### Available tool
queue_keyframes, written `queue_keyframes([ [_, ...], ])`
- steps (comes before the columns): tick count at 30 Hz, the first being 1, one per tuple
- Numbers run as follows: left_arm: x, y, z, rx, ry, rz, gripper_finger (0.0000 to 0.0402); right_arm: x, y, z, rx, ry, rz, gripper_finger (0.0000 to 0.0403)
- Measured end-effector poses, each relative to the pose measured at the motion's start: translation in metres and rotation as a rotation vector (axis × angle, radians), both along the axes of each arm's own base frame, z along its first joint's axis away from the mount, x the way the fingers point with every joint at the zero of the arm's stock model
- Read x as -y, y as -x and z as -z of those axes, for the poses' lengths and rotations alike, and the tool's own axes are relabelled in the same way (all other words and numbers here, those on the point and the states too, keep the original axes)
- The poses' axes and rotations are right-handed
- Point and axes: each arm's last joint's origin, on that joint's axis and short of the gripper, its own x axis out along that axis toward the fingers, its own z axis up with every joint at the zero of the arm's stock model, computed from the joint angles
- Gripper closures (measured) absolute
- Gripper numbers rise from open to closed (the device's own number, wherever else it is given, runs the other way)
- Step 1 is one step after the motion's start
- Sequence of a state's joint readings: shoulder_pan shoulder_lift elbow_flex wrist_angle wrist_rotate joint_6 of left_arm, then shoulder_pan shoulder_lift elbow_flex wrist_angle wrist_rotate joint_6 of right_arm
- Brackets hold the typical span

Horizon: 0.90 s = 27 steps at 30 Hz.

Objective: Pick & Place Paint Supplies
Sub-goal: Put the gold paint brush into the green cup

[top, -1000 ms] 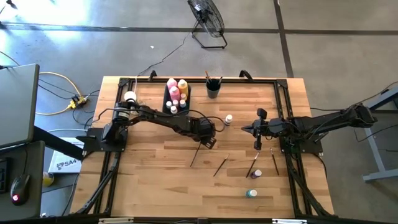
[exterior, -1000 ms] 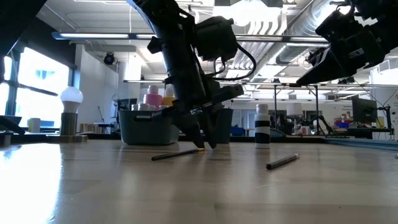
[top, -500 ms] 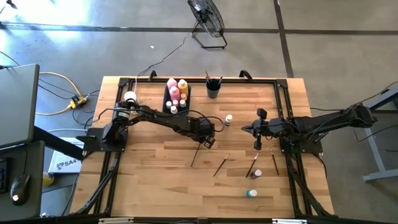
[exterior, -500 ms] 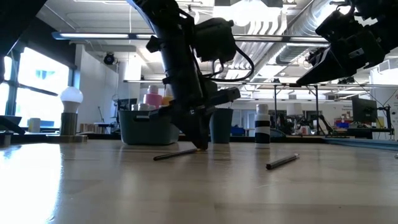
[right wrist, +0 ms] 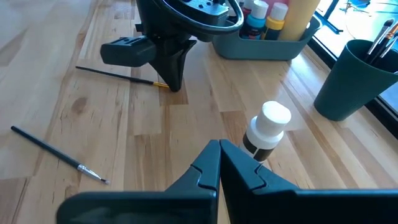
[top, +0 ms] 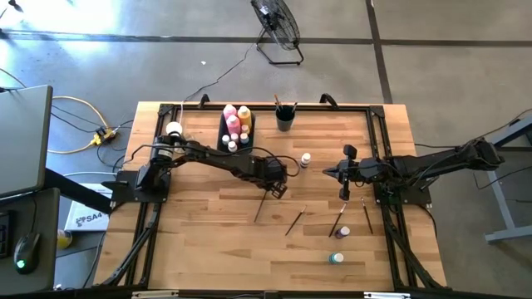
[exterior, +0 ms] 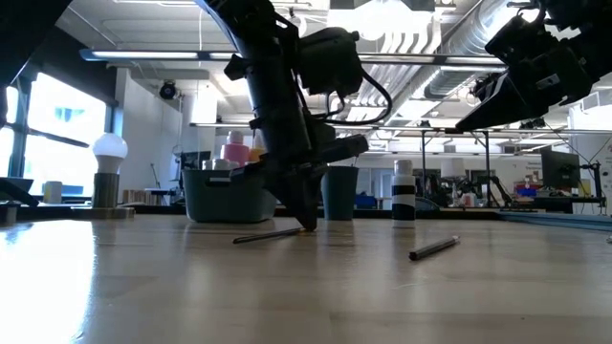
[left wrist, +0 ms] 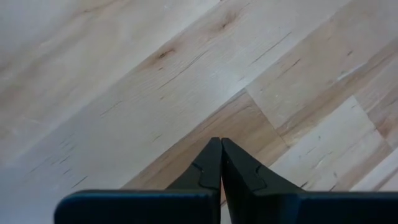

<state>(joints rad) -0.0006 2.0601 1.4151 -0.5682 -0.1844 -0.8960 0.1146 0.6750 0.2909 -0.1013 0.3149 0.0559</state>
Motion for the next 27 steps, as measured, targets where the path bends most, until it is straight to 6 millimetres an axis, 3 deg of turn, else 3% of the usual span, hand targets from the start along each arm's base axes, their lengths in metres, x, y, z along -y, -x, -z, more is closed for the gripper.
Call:
queue_keyframes([
  [10,-0.001,-0.002,-0.013,0.002,-0.051,0.095,0.0401,0.0,0.0,0.0,-0.004,-0.001,-0.003,0.0401],
  [27,-0.007,-0.02,-0.077,-0.011,-0.307,0.169,0.0401,0.0,0.001,0.001,-0.017,0.0,-0.003,0.0401],
])
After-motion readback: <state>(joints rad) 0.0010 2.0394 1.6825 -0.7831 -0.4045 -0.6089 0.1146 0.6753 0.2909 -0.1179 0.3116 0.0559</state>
